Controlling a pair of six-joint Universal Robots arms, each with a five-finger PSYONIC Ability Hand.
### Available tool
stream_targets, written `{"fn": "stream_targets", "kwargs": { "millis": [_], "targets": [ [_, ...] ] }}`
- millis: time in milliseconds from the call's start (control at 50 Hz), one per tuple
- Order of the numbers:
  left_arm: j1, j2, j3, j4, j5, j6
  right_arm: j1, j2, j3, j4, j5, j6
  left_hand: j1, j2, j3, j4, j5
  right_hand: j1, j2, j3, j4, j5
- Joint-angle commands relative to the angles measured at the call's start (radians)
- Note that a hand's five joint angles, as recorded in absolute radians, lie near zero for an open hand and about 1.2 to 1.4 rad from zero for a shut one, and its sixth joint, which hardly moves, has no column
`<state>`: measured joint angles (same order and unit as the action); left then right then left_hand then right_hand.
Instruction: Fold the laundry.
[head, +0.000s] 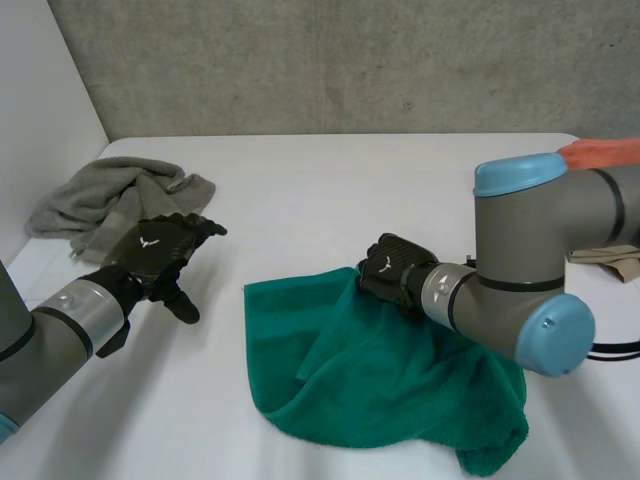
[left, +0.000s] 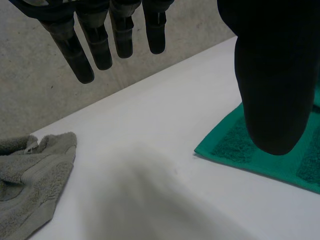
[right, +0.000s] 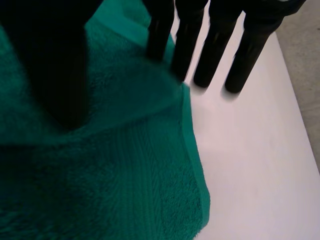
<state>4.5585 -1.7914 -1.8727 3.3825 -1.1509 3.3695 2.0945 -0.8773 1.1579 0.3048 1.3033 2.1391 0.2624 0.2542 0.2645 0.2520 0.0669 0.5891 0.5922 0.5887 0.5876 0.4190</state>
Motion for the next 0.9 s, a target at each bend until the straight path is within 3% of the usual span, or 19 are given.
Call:
{"fn": "stream_targets", "kwargs": {
  "millis": [20, 280, 560, 620, 680, 720, 760, 820, 840, 900],
  "targets": [
    [-0.016, 0.0, 0.004, 0.001, 0.0, -0.001, -0.001, 0.032, -0.105, -0.03, -0.001, -0.004, -0.031, -0.023, -0.033, -0.021, -0.01, 0.807, 0.804, 0.808, 0.809, 0.803],
    [-0.072, -0.019, 0.05, 0.008, 0.0, -0.009, -0.004, -0.339, -0.106, -0.122, -0.019, 0.26, -0.072, -0.064, -0.074, -0.062, -0.051, 0.807, 0.804, 0.808, 0.809, 0.803],
    [-0.24, -0.292, 0.22, -0.023, -0.003, -0.012, -0.001, -0.618, -0.033, -0.112, -0.007, 0.327, -0.067, -0.058, -0.069, -0.056, -0.046, 0.807, 0.804, 0.808, 0.809, 0.803],
    [-0.277, -0.341, 0.277, -0.086, -0.007, -0.021, -0.008, -0.646, -0.027, -0.108, -0.01, 0.355, 0.071, 0.079, 0.069, 0.081, 0.092, 0.807, 0.804, 0.808, 0.809, 0.803],
    [-0.291, -0.362, 0.331, -0.187, -0.01, -0.038, -0.034, -0.652, -0.017, -0.105, -0.012, 0.384, 0.841, 0.849, 0.839, 0.852, 0.862, 0.807, 0.804, 0.808, 0.809, 0.803],
    [-0.282, -0.365, 0.375, -0.23, -0.015, -0.044, -0.062, -0.654, 0.0, -0.102, -0.012, 0.383, 1.133, 1.141, 1.131, 1.143, 1.154, 0.807, 0.804, 0.808, 0.809, 0.803],
    [-0.279, -0.362, 0.405, -0.226, -0.036, -0.045, -0.108, -0.654, 0.022, -0.092, -0.012, 0.378, 1.134, 1.142, 1.132, 1.144, 1.155, 0.807, 0.804, 0.808, 0.809, 0.803],
    [-0.26, -0.353, 0.478, -0.183, -0.133, -0.048, -0.148, -0.64, 0.025, -0.082, -0.013, 0.378, 1.134, 1.142, 1.132, 1.144, 1.155, 0.807, 0.804, 0.808, 0.809, 0.803],
    [-0.239, -0.346, 0.516, -0.131, -0.201, -0.044, -0.181, -0.608, 0.022, -0.085, -0.01, 0.38, 1.134, 1.142, 1.132, 1.144, 1.155, 0.807, 0.804, 0.808, 0.809, 0.803],
    [-0.208, -0.313, 0.572, -0.037, -0.285, -0.041, -0.22, -0.522, -0.015, -0.093, -0.006, 0.381, 1.134, 1.142, 1.132, 1.144, 1.155, 0.807, 0.804, 0.808, 0.809, 0.803]
  ]
}}
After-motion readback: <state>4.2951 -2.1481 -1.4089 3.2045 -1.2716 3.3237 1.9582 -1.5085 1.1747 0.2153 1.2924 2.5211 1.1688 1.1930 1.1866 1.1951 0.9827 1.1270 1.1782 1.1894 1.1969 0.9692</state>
